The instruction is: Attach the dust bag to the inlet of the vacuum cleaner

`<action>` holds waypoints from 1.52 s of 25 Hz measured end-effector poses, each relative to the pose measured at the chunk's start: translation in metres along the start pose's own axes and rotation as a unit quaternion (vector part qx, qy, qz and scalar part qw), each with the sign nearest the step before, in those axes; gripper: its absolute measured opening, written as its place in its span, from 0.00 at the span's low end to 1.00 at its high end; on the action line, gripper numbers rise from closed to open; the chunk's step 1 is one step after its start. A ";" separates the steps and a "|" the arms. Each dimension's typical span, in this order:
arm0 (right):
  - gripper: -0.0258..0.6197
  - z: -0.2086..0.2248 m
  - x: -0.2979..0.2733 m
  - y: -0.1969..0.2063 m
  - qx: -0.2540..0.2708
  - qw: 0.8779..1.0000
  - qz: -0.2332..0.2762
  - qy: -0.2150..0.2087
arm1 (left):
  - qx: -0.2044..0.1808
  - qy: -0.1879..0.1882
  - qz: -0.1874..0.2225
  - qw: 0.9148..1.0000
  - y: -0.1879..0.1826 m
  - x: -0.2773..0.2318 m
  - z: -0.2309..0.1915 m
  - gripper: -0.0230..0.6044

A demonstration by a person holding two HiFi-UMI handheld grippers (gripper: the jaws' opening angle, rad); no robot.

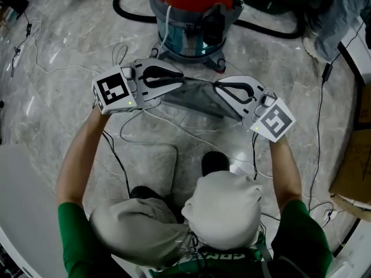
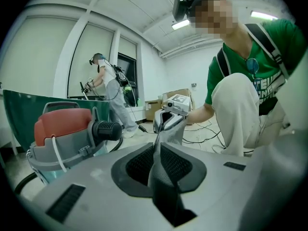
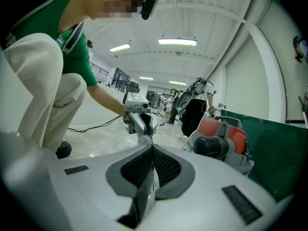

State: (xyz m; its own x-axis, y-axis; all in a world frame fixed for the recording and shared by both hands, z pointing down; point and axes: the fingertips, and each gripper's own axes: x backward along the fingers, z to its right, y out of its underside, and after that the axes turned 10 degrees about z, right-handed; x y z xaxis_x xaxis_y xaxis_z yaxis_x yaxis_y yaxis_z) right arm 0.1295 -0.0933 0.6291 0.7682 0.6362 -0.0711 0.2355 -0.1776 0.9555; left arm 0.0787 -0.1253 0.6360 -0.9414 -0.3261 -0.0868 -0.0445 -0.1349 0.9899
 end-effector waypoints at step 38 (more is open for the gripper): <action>0.07 0.130 -0.003 0.006 -0.073 0.991 -0.017 0.110 | -0.015 -0.114 -0.072 0.991 -0.025 -0.041 -0.119 0.06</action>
State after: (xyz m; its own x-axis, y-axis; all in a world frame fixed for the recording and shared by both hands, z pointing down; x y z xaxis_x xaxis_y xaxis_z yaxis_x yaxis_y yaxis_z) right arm 0.2063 -0.1938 0.5976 0.6100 0.7905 -0.0546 0.1576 -0.0536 0.9860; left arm 0.1582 -0.2203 0.6010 -0.9771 -0.0817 -0.1962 -0.1776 -0.1932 0.9649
